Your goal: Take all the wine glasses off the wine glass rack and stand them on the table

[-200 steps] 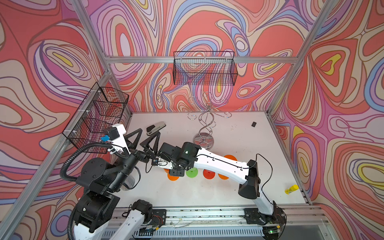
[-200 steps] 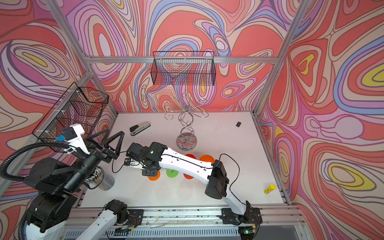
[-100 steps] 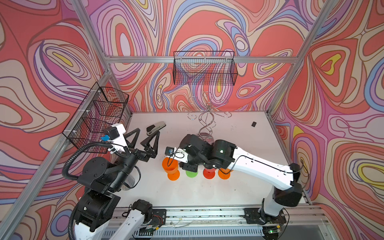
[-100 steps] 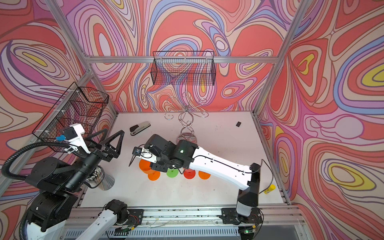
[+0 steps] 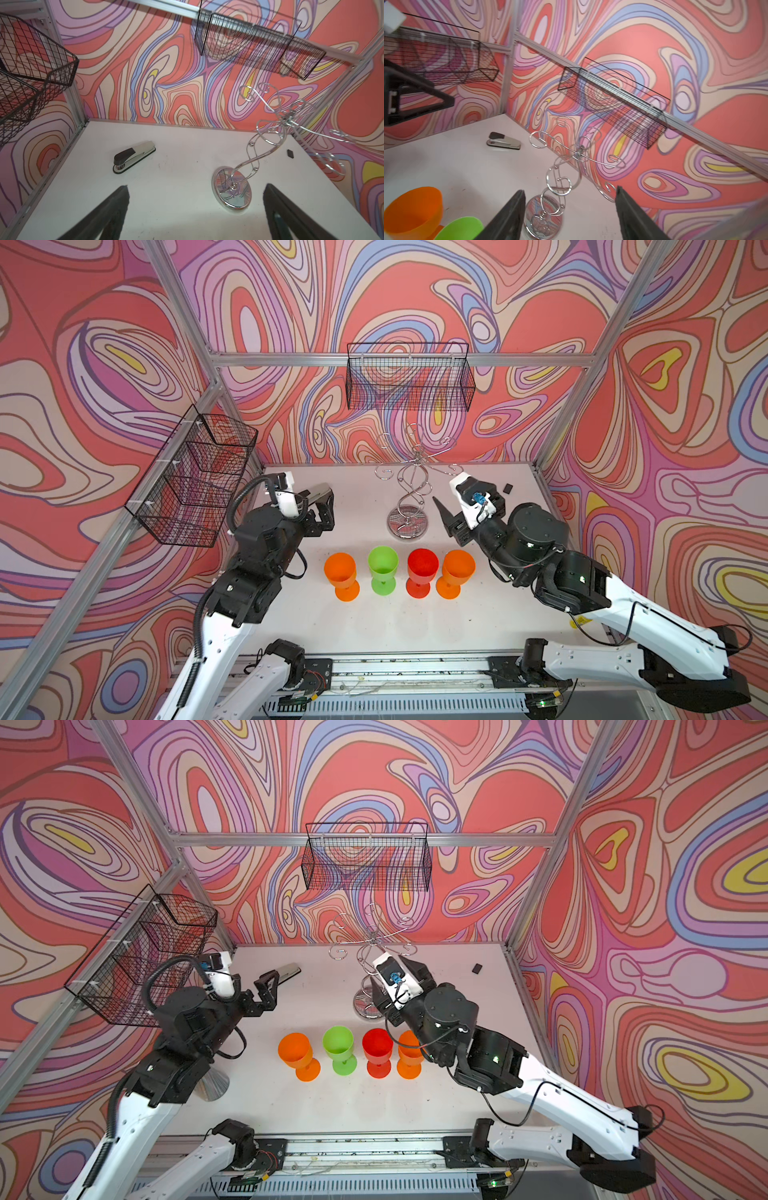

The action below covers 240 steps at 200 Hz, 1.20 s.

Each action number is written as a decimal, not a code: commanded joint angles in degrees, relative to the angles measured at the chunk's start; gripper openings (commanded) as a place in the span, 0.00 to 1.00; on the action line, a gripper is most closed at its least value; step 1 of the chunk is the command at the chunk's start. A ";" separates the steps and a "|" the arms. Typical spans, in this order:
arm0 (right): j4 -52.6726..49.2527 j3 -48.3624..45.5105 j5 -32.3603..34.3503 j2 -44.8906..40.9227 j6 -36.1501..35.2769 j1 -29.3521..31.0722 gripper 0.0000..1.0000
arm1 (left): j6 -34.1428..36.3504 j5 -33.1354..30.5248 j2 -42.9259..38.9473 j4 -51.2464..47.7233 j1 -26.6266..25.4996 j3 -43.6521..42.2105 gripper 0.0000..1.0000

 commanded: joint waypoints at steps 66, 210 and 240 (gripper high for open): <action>9.36 -11.28 3.34 -4.49 8.41 -26.42 0.76 | 3.68 -1.65 13.82 25.62 9.60 -12.96 1.00; 36.82 -32.99 -14.75 14.84 26.76 -57.06 0.72 | 7.07 1.95 33.71 52.41 18.72 -25.08 1.00; 41.39 -36.38 -16.22 16.86 27.35 -58.36 0.72 | 7.00 2.91 35.17 55.50 19.79 -25.77 0.99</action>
